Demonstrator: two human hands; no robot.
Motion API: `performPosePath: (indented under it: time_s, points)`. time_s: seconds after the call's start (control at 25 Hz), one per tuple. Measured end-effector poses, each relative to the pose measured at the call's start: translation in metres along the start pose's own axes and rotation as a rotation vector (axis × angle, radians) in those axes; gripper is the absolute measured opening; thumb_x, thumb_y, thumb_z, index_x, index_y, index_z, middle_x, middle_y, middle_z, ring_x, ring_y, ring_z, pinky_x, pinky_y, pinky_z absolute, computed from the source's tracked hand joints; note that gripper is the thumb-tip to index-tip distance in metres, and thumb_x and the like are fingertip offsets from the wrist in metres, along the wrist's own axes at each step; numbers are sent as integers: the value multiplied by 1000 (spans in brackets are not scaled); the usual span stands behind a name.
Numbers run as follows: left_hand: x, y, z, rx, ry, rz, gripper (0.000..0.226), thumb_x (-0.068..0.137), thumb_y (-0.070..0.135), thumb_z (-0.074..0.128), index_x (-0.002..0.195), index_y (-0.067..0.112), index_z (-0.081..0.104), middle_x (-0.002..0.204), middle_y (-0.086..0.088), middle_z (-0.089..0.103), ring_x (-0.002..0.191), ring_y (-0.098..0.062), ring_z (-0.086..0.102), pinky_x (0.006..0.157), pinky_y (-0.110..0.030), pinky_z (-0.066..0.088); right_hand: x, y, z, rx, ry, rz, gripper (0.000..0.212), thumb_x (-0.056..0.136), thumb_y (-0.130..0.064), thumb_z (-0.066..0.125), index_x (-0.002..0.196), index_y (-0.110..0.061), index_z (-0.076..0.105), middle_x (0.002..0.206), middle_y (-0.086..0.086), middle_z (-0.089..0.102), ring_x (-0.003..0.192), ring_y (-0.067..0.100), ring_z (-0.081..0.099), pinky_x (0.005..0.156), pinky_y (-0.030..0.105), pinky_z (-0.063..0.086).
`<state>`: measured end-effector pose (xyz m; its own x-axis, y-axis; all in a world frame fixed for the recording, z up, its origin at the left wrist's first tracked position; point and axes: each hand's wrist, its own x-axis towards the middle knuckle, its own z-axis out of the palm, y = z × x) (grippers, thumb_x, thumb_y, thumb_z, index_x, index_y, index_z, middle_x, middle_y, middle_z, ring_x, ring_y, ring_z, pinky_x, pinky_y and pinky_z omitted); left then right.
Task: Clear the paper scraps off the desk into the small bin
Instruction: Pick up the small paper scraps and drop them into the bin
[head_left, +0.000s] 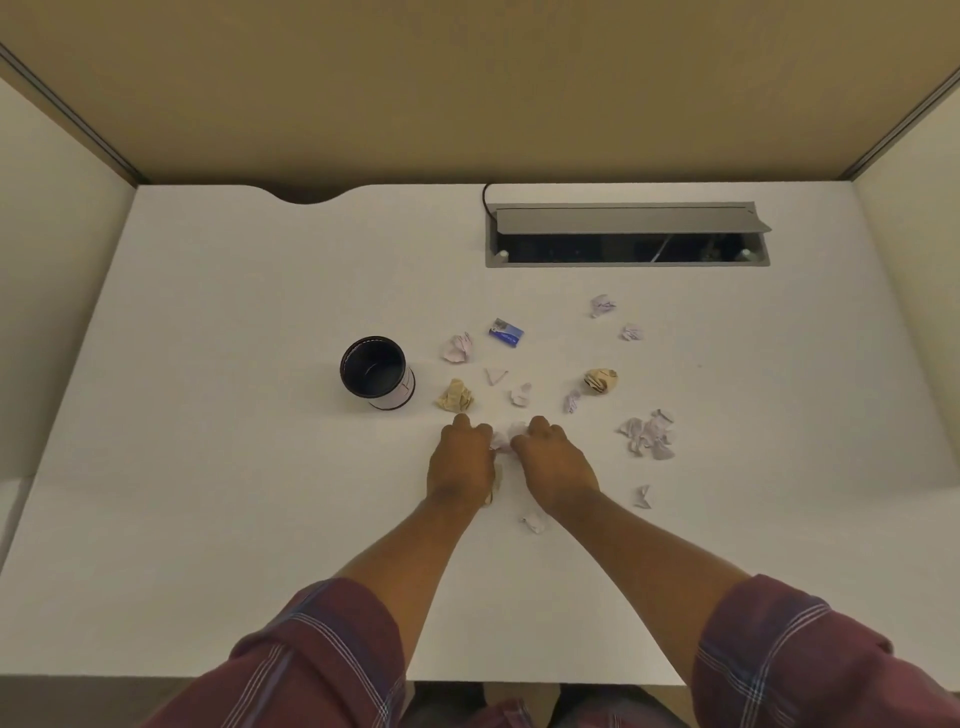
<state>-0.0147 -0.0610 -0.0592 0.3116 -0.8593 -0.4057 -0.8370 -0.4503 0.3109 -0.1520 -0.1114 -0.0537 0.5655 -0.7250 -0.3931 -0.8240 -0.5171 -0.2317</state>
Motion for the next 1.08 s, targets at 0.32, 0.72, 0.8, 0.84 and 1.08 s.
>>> performPosePath:
  time_s: [0.32, 0.72, 0.8, 0.84, 1.08]
  points:
    - [7, -14, -15, -172, 35, -8, 20, 93, 7, 59, 79, 3, 73, 80, -14, 71, 76, -26, 66, 64, -35, 49, 16, 15, -7, 335, 83, 201, 27, 92, -4, 55, 107, -14, 76, 108, 10, 67, 98, 26, 65, 81, 25, 49]
    - [-24, -54, -67, -434, 291, -34, 36, 90, 14, 68, 57, 11, 54, 50, 0, 48, 50, -12, 41, 50, -25, 29, 27, -35, -53, 760, 250, 178, 8, 83, -12, 73, 87, -17, 77, 81, -4, 72, 71, 15, 69, 68, 21, 49]
    - [-23, -68, -87, -477, 360, -56, 37, 89, 14, 70, 57, 3, 54, 51, -14, 48, 51, -14, 32, 51, -27, 26, 40, -60, -65, 775, 271, 135, 9, 83, -11, 72, 88, -17, 78, 81, -2, 73, 72, 16, 69, 69, 23, 51]
    - [-21, -77, -97, -495, 392, -76, 37, 89, 14, 70, 58, 1, 56, 54, -20, 50, 53, -15, 30, 51, -29, 27, 49, -74, -71, 778, 276, 110, 9, 84, -13, 73, 90, -16, 79, 84, 0, 74, 74, 17, 70, 73, 24, 53]
    - [6, -121, -138, -495, 437, -176, 32, 88, 12, 67, 61, -3, 62, 59, -23, 61, 52, -26, 41, 54, -35, 38, 97, -147, -88, 672, 264, 8, 6, 84, -14, 74, 90, -13, 77, 90, 3, 75, 72, 6, 61, 62, 3, 37]
